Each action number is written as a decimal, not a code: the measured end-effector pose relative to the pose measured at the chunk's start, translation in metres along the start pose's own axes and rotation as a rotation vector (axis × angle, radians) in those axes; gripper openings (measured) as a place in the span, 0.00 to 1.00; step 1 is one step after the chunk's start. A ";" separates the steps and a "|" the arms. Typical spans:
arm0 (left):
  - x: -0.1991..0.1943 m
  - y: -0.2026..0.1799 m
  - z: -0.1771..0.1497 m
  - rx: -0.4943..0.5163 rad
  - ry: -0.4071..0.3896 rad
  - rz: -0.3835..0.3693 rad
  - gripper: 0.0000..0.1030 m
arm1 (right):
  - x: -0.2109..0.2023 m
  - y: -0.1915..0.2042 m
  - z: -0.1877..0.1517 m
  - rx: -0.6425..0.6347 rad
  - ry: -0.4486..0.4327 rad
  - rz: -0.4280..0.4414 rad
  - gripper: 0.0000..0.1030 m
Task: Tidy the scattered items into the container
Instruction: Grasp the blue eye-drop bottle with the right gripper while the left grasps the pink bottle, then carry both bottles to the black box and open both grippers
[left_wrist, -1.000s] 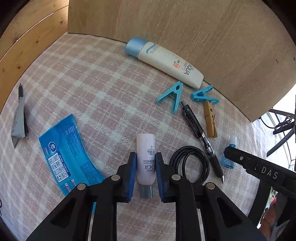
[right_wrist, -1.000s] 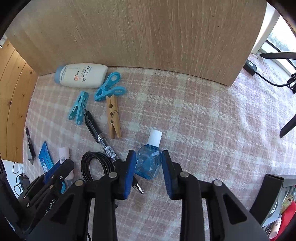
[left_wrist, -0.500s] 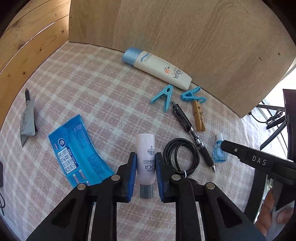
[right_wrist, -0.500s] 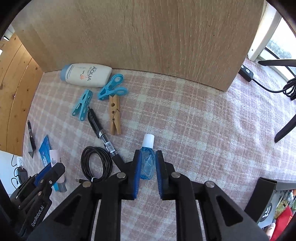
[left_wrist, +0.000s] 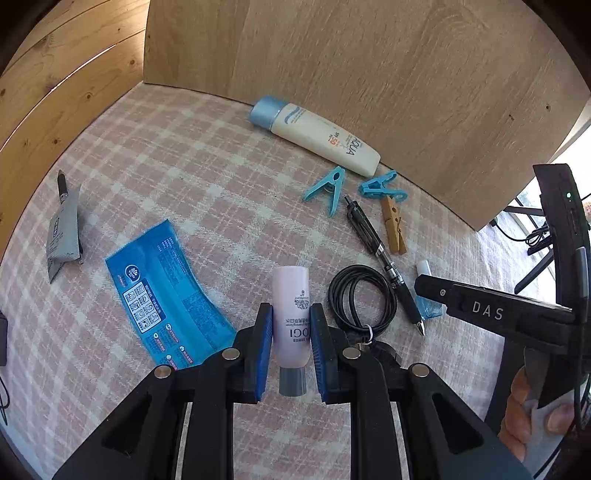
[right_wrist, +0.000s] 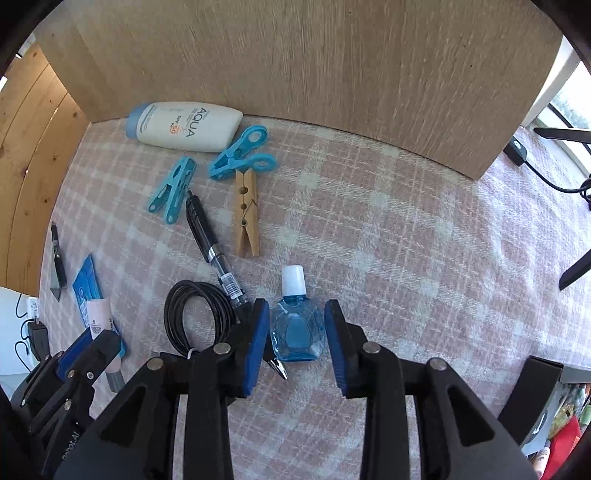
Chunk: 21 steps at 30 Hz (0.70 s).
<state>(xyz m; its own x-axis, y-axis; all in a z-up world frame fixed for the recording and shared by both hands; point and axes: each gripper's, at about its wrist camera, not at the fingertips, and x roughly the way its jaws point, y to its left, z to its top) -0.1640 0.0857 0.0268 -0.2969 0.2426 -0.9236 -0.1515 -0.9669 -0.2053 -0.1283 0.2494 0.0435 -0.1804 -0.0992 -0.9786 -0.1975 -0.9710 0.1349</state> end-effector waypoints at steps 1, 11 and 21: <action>0.000 0.000 -0.001 -0.002 0.001 -0.002 0.18 | -0.002 0.003 -0.003 -0.013 -0.017 -0.019 0.30; -0.030 -0.029 -0.017 0.056 -0.029 -0.062 0.18 | -0.057 -0.035 -0.060 0.018 -0.046 0.043 0.29; -0.087 -0.145 -0.054 0.270 -0.061 -0.234 0.18 | -0.124 -0.148 -0.067 0.130 -0.159 0.101 0.29</action>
<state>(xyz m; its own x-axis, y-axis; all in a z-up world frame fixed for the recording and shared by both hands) -0.0653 0.2007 0.1199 -0.2793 0.4669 -0.8391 -0.4635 -0.8309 -0.3080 -0.0118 0.3905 0.1346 -0.3528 -0.1488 -0.9238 -0.2920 -0.9205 0.2597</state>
